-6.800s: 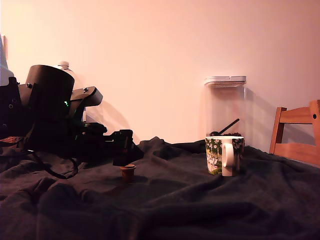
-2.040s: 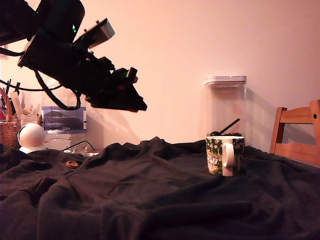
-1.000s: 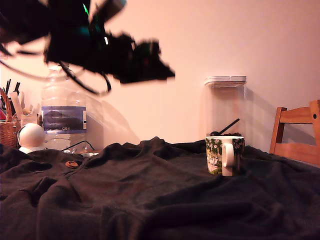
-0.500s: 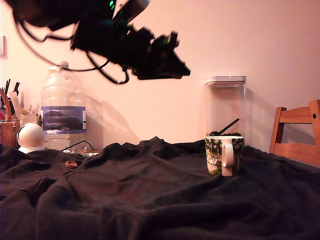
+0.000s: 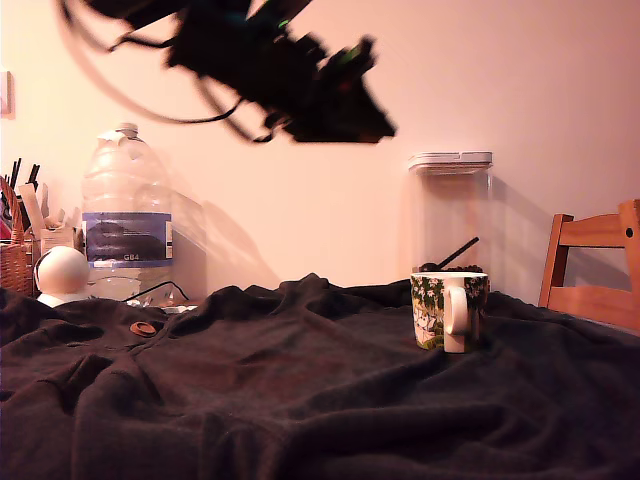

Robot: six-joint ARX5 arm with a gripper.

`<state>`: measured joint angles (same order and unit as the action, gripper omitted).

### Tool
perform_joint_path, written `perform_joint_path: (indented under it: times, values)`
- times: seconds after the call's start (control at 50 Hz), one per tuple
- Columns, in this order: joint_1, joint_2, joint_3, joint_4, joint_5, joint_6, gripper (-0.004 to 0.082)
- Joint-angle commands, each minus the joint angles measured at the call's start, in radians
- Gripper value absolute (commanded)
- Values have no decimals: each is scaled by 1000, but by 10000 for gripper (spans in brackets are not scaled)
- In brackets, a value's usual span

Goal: Pick up the coffee capsules from the table one by one and drop them inside the nearest coffee cup

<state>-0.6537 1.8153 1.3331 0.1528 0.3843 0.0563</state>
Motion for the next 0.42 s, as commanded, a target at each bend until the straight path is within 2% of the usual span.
perform_joint_path:
  times: [0.0,0.2,0.4]
  values:
    - [-7,68,14,-32,1,6,163]
    - [-17,138,117,-130,0,34,163]
    - [-24,142,126,-130,0,36,163]
